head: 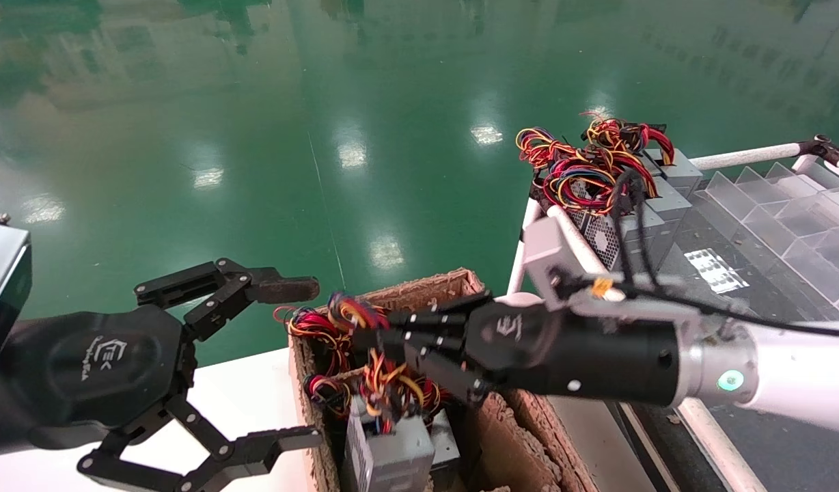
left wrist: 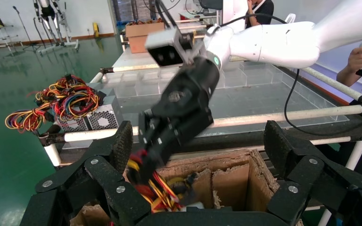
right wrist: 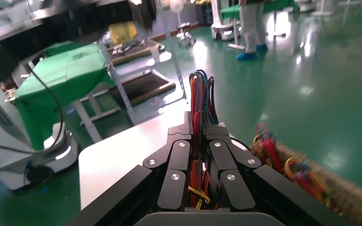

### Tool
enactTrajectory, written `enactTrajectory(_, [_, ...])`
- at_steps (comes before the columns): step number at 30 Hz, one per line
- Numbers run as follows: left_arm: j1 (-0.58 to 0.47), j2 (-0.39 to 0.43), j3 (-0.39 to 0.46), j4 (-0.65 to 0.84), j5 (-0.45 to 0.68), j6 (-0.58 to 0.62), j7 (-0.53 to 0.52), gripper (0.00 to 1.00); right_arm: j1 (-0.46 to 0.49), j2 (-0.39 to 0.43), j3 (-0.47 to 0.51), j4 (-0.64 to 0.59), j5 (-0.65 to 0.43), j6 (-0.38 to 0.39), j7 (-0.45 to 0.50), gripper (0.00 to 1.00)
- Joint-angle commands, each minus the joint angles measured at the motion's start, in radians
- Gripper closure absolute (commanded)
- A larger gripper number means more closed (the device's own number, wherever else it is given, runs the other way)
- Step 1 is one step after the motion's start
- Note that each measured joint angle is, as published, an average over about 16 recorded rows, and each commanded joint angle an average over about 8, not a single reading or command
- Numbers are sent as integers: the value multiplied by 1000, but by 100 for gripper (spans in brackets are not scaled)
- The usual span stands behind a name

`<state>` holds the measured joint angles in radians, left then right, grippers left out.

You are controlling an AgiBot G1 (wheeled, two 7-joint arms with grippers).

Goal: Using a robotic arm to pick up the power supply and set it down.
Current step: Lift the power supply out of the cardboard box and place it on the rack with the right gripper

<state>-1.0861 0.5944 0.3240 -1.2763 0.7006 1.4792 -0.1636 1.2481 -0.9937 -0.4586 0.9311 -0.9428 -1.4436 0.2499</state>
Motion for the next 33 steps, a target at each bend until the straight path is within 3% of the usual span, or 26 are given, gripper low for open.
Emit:
enactTrajectory(1, [0,0,0,0,0,0,0,0,8,6,10,-3,14,-3,1,100])
enactTrajectory(13, [0,0,0,0,0,0,0,0,67,60,72,-84,71,-9,-13,100])
enactTrajectory(33, [0,0,1,0,-1,0,0,0,217,235,132,-416,65,-71,-131,100])
